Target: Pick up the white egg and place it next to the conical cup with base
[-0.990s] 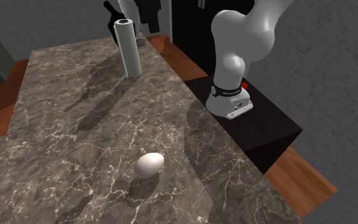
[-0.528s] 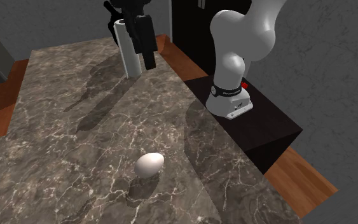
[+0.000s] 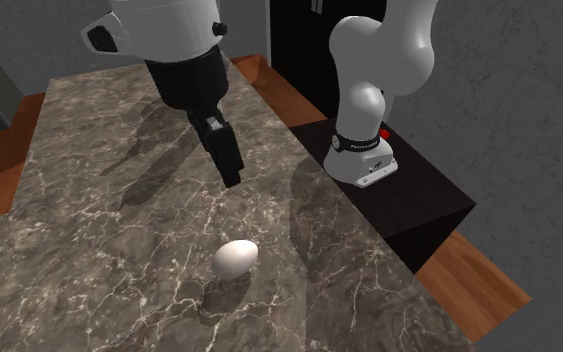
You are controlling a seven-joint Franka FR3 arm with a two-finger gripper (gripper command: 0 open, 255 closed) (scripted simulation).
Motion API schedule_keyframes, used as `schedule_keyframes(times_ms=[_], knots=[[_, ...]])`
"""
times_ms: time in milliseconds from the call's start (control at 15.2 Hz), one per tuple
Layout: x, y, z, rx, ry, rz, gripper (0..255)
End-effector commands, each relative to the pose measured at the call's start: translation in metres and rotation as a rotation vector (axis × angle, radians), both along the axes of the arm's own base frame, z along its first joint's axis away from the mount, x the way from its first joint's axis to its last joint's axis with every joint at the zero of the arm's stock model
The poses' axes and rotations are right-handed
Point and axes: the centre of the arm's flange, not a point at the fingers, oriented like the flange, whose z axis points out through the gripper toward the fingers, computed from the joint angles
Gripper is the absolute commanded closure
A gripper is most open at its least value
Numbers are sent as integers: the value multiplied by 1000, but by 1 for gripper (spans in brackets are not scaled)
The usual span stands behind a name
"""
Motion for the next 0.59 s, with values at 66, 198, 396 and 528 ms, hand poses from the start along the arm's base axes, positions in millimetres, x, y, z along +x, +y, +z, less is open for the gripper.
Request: schedule_keyframes(times_ms=[66, 198, 396, 528], knots=[[11, 31, -27, -12, 7, 27, 0], [19, 52, -44, -21, 12, 45, 0], [30, 82, -70, -34, 20, 72, 0], [35, 100, -86, -41, 24, 88, 0]])
